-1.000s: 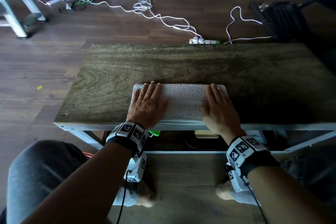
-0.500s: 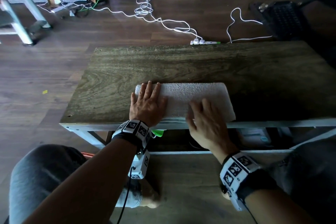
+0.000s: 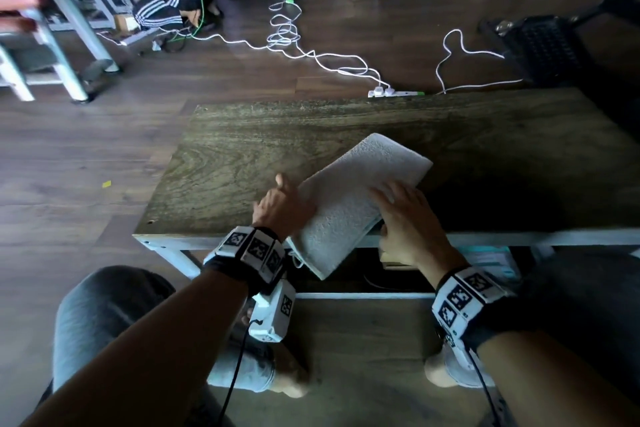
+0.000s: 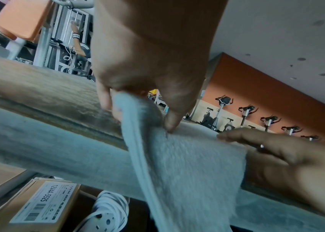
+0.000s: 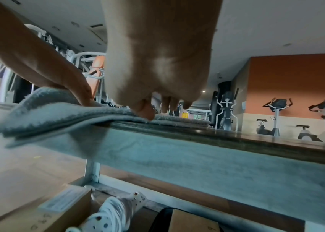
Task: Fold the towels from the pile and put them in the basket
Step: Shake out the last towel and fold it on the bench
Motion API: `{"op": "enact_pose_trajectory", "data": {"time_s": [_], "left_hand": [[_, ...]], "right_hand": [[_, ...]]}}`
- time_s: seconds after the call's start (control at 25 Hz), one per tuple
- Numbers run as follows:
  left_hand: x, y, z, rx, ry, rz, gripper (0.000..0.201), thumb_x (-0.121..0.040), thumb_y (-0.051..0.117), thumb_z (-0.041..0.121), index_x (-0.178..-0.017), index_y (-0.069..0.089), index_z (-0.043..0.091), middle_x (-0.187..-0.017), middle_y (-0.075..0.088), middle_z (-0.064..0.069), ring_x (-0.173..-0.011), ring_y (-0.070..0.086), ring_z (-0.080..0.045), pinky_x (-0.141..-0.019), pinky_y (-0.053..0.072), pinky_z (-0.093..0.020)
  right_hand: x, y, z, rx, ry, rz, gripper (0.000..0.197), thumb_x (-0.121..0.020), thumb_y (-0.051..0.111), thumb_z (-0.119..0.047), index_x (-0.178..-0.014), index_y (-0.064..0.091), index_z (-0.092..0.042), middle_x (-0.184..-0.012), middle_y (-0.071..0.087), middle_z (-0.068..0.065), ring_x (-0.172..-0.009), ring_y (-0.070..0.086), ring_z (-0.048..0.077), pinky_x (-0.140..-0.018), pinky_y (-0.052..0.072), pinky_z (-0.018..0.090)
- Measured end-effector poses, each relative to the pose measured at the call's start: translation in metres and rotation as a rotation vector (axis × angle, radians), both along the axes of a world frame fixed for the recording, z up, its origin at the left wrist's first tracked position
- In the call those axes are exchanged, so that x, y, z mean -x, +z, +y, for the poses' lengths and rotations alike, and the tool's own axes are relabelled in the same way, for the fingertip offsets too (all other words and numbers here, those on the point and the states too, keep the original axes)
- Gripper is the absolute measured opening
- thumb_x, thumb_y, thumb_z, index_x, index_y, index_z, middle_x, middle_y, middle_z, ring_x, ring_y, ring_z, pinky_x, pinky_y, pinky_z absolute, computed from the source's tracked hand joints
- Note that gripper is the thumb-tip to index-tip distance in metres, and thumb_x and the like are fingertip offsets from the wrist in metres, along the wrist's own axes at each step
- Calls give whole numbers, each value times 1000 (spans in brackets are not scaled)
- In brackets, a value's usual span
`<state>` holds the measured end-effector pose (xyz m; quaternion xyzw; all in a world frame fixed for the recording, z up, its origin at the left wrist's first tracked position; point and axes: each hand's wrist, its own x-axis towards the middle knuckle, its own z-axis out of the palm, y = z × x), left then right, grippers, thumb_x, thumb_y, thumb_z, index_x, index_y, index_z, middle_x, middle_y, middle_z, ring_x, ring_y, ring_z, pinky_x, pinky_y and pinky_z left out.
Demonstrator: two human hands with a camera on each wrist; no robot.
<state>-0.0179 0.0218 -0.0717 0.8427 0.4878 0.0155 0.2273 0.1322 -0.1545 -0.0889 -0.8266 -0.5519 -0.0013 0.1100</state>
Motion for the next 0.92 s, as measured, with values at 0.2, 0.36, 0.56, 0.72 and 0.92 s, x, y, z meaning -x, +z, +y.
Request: {"op": "enact_pose_trajectory", "data": {"time_s": [0.2, 0.36, 0.56, 0.72, 0.92], "left_hand": [[-1, 22, -1, 187, -58, -447, 38, -86, 64, 12, -121, 54, 21, -83, 59, -3, -65, 53, -18, -55, 44, -20], [-14, 40, -14, 648, 209, -767, 26, -82, 51, 3, -92, 74, 11, -83, 67, -7, -77, 60, -23, -58, 50, -25], [-6, 58, -13, 998, 240, -981, 27, -87, 42, 1, -95, 68, -4, -87, 68, -19, -76, 65, -27, -71, 58, -37], [1, 45, 2, 554, 8, -848, 21, -73, 68, 10, -93, 74, 4, -86, 72, -22, -80, 70, -30, -88, 56, -52], [-3, 39, 0, 214, 68, -784, 34, -89, 65, 36, -78, 69, 4, -74, 67, -15, -67, 57, -14, -64, 50, -29]], "right_hand": [[20, -9, -3, 51, 116, 44, 92, -68, 74, -45, -146, 30, -24, -152, 24, 3, -141, 22, 25, -118, 23, 44], [22, -18, -4, -140, 111, 57, 74, -68, 79, -40, -133, 49, -22, -132, 50, -1, -125, 46, 22, -110, 36, 39], [25, -9, 4, -424, -3, 449, 20, -89, 63, -18, -107, 61, -25, -95, 67, -13, -89, 65, 6, -77, 50, 18], [21, 6, 7, -570, -225, 817, 19, -101, 49, -19, -116, 60, -17, -94, 69, -6, -82, 66, 10, -70, 54, 25], [24, 15, 15, -649, -288, 961, 17, -100, 52, -32, -103, 63, -19, -94, 64, -11, -90, 61, 2, -67, 43, 13]]}}
